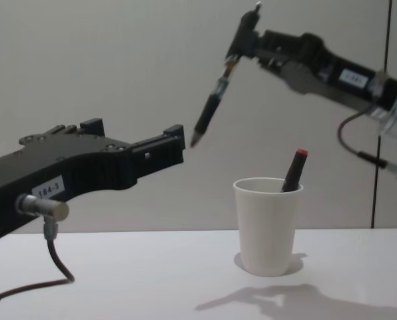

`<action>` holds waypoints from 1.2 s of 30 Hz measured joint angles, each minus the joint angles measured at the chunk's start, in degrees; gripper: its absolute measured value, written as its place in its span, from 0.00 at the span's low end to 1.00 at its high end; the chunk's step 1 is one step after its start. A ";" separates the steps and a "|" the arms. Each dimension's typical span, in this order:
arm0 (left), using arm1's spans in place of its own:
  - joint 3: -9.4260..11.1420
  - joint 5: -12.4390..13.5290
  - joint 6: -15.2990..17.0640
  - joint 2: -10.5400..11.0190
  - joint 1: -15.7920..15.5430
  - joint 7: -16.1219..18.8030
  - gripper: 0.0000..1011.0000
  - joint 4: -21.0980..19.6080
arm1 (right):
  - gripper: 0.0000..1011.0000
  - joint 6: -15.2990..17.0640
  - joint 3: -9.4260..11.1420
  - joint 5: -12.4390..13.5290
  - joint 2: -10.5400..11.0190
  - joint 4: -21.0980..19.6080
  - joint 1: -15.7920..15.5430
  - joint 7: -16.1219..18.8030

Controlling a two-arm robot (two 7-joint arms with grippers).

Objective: Place the pen into the pen holder.

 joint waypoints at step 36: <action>0.00 0.00 0.00 0.00 0.00 -0.01 0.99 0.00 | 0.13 -10.24 4.84 -18.33 8.52 -19.12 -7.41 -25.68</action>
